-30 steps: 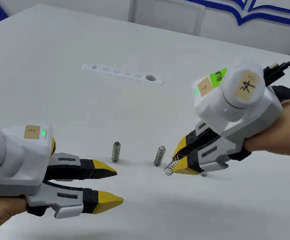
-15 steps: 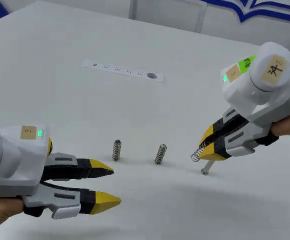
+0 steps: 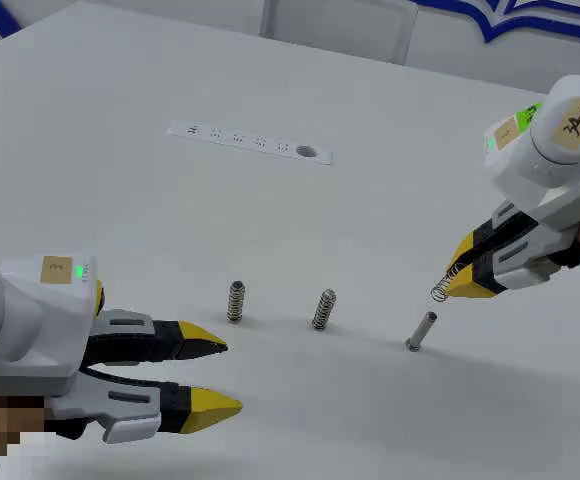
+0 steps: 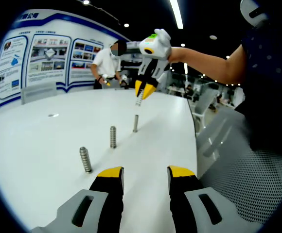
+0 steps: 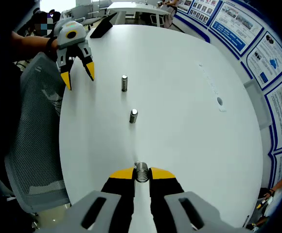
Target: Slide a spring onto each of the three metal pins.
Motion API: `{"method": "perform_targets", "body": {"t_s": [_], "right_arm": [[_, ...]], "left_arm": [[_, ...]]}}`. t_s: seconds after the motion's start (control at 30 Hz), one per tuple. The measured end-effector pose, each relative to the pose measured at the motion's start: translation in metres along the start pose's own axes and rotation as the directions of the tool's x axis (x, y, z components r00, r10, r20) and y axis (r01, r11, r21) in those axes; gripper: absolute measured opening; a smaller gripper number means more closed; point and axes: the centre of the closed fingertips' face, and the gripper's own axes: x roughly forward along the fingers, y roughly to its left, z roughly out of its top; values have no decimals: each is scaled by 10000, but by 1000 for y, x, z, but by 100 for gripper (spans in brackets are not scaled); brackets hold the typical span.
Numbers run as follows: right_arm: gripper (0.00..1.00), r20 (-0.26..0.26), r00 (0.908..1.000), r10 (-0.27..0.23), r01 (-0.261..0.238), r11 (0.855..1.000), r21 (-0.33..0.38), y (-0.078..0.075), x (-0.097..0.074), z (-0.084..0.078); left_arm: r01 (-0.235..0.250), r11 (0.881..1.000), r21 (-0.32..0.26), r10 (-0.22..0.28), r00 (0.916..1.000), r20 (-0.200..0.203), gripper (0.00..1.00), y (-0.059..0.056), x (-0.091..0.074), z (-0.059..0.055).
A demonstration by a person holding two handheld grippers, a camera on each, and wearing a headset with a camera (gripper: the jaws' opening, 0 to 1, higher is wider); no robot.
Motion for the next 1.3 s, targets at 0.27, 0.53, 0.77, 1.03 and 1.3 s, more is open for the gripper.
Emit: {"method": "perform_targets", "body": {"t_s": [0.27,0.53,0.77,1.03,1.3], "right_arm": [[12,-312,9989,344,-339,9993,187,0,17,-8],[12,-505,9971,578,-565,9981,257,2,29,-12],[12,-564,9962,663,-645,9974,335,3,35,-15],[12,-770,9947,676,-644,9970,429,4,48,-23],[12,-783,9945,689,-641,9960,619,3,62,-27]], "left_arm": [[-28,10000,-34,28,10000,-23,37,0,-1,-1],[-117,9999,-94,117,9999,-51,36,2,-3,-3],[-158,9998,-93,158,9998,-74,36,2,-3,-3],[-183,9998,-84,182,9998,-87,36,3,-3,-3],[-214,9997,-80,213,9997,-95,35,3,-4,-3]]}}
